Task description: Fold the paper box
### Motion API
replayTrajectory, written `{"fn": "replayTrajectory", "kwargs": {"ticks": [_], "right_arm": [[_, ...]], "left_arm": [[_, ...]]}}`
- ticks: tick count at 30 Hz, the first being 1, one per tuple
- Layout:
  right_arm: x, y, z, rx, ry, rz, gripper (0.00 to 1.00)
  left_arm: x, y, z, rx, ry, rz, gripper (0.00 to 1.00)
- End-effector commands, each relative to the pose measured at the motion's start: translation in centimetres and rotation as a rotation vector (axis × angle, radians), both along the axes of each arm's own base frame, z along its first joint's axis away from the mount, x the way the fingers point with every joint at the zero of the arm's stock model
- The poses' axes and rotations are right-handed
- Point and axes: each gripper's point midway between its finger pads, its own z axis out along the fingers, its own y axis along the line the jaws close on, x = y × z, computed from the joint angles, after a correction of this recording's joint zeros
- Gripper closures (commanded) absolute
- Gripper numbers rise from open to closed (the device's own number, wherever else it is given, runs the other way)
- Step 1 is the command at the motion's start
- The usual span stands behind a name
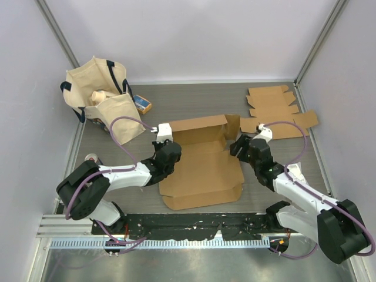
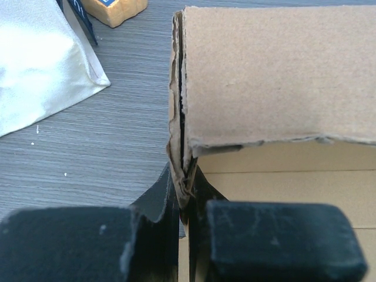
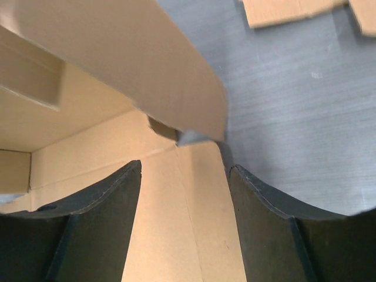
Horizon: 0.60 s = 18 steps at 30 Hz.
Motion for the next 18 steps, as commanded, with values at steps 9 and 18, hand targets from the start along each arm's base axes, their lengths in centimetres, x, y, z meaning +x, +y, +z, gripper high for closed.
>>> {"fn": "replayTrajectory", "kwargs": {"ticks": [9,18], "right_arm": [[7.1,-0.9,4.9,-0.240,-0.111,-0.033,0.51],[6.9,1.2,7.4,-0.193,-0.128,0.023,0.98]], "left_arm": [[-0.1,0.0,0.4,-0.028,-0.015,0.004,1.00],[0.0,0.0,0.5,-0.022,-0.015,0.004,1.00]]}}
